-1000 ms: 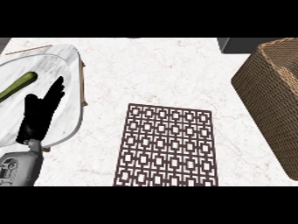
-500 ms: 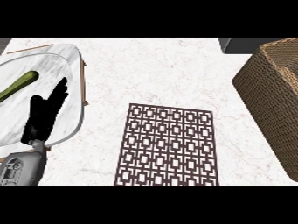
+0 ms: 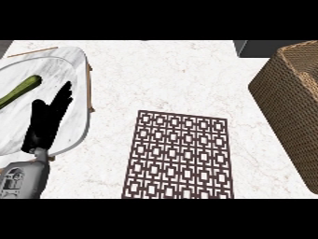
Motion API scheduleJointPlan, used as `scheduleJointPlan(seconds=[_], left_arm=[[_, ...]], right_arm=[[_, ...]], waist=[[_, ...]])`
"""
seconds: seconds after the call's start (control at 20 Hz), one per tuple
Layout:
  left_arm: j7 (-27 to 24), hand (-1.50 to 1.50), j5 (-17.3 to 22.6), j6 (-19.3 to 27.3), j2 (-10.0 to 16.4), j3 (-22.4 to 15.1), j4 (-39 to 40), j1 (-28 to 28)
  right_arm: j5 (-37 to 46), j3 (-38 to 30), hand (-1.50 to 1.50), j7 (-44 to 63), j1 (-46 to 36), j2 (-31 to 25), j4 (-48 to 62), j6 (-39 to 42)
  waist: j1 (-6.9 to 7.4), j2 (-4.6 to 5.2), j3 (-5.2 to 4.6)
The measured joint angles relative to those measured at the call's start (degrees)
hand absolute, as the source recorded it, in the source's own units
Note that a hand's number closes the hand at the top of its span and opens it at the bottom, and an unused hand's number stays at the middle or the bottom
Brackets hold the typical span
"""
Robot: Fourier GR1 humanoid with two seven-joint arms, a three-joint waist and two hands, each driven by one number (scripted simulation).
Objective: Pick the cupcake from the placemat and place it in the basket
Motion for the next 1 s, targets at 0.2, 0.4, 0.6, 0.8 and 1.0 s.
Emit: scheduleJointPlan(seconds=[0.2,0.4,0.6,0.8,1.0], left_arm=[[-0.2,0.00,0.1,-0.5,0.3,0.3,1.0,-1.0],[0.7,0.00,0.5,-1.0,0.9,0.9,1.1,-2.0],[-0.6,0.00,-0.2,-0.4,0.2,0.7,1.7,-1.2],[0.2,0.00,-0.2,-0.8,0.3,0.3,-0.3,-0.2],[0.1,0.00,-0.5,-0.7,0.1,0.3,-0.1,0.0]], right_arm=[[-0.5,-0.7,-1.50,-1.4,0.6,2.3,6.3,-2.1],[-2.7,-3.3,-1.50,-3.5,2.4,4.2,10.5,-4.0],[-4.4,-5.0,-1.50,-5.9,1.4,5.0,13.7,-6.7],[-6.2,-7.5,-1.50,-7.4,0.1,6.6,15.7,-11.2],[-8.1,-11.6,-1.50,-7.9,-0.3,6.5,15.6,-15.8]], waist=[[0.15,0.09,0.02],[0.03,0.05,0.02],[0.08,0.04,0.03],[0.25,0.00,0.04],[-0.03,-0.03,0.03]])
